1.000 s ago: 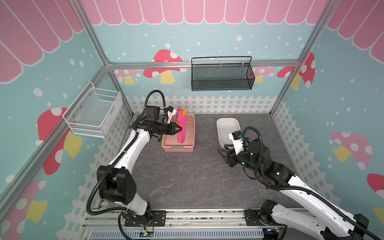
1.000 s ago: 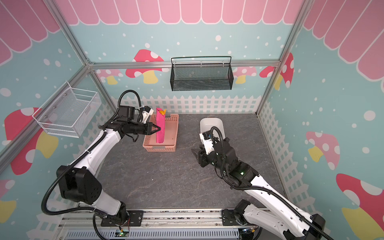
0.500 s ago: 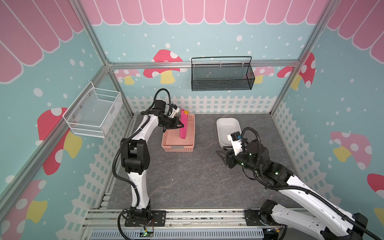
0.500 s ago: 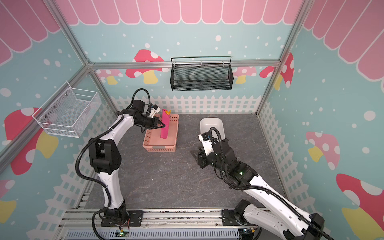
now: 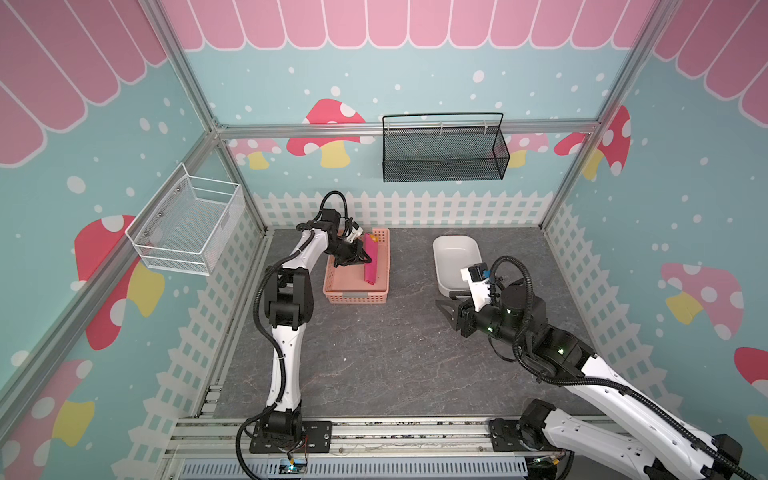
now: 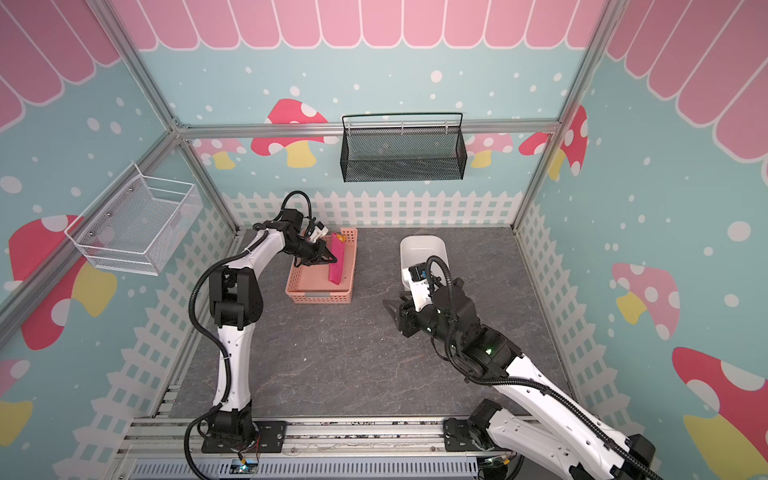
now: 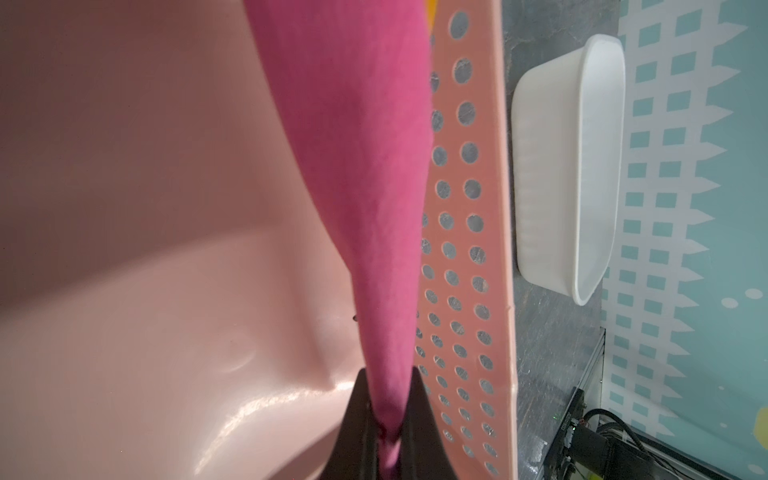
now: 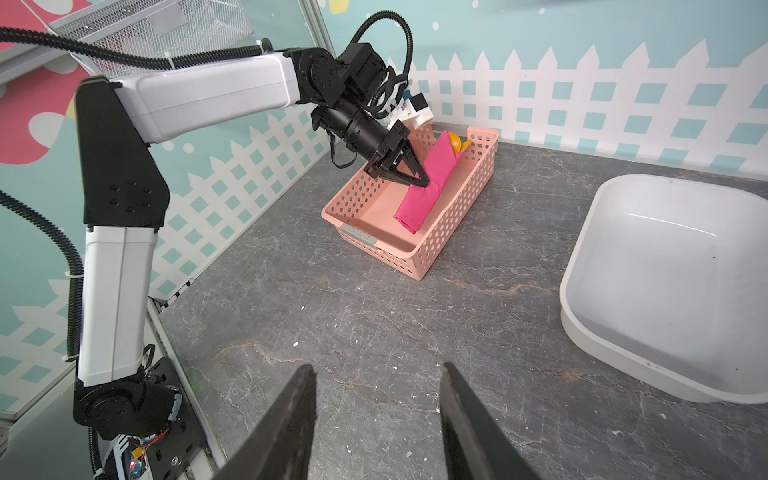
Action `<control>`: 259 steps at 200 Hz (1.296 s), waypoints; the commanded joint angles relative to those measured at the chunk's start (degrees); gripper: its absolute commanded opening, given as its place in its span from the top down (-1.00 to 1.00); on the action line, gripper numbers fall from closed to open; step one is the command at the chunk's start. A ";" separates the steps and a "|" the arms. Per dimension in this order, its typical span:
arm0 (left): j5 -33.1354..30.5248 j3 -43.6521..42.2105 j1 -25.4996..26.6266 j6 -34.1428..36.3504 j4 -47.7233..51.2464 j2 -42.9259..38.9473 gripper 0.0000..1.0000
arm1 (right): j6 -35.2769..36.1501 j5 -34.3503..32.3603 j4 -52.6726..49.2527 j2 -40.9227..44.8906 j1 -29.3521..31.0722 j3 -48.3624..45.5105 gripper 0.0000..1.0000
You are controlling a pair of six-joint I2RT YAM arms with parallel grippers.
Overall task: Place the utensils on the paper napkin and roll it up
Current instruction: 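Lower the magenta roll into the pink basket with the left gripper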
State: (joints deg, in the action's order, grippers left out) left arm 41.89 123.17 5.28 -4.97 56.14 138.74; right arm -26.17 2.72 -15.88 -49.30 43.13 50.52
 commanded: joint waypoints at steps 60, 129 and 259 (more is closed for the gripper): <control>2.41 4.53 -0.33 -5.21 1.16 5.62 1.00 | -0.26 -0.25 -0.91 1.55 -0.16 1.32 0.00; 4.71 6.01 -0.36 -3.29 3.11 8.81 1.00 | -0.28 -0.52 -1.53 2.09 -0.13 1.49 -0.01; 1.25 12.43 0.07 1.64 9.20 14.84 1.00 | -0.33 -0.41 -2.50 2.10 -0.16 1.61 -0.01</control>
State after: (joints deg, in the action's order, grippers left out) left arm 46.00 133.60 5.28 -7.22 61.73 150.89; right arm -26.44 2.55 -17.54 -47.88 43.13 50.54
